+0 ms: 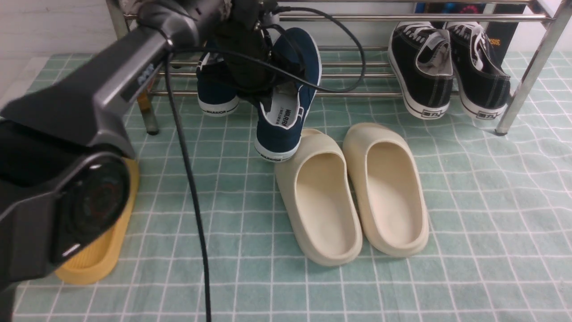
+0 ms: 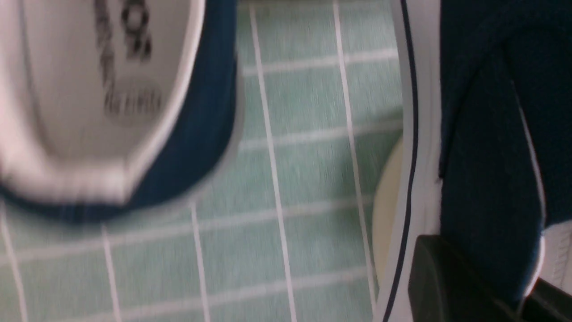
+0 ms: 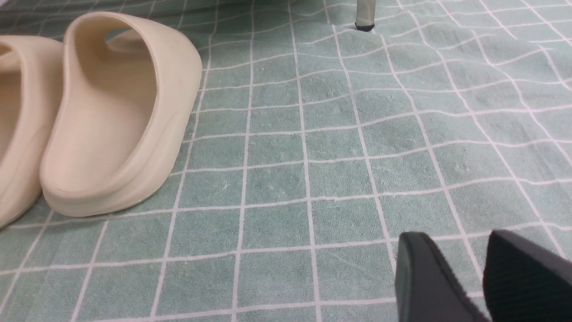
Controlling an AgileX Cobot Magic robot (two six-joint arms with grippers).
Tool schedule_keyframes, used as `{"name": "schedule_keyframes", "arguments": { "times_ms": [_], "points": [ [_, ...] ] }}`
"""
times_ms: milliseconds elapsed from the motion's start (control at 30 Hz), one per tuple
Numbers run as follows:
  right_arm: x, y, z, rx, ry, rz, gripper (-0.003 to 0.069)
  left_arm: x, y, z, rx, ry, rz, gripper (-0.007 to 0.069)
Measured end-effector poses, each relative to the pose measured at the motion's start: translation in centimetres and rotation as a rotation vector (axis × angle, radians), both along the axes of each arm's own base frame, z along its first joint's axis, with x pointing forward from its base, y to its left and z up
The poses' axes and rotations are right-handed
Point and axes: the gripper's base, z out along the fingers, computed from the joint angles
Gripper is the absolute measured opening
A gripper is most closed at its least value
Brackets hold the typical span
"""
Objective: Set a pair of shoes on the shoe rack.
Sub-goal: Use the left arm to put a shoe into the shoe rack
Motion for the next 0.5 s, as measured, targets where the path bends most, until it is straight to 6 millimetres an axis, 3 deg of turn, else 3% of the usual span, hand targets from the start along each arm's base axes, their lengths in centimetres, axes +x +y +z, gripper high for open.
{"name": "schedule_keyframes", "arguments": {
  "times_ms": [167, 333, 500],
  "points": [
    [0.0, 0.0, 0.0, 0.001, 0.0, 0.0, 0.0239, 2.6, 0.8, -0.4, -0.032, -0.058, 0.046, -0.0011],
    [0.0, 0.0, 0.0, 0.001, 0.0, 0.0, 0.0239, 4.3, 2.6, -0.8, -0.089, -0.107, 0.099, -0.0011],
    [0.0, 0.0, 0.0, 0.001, 0.0, 0.0, 0.0239, 5.3, 3.1, -1.2, -0.126, -0.166, 0.115, -0.0011]
  ]
}}
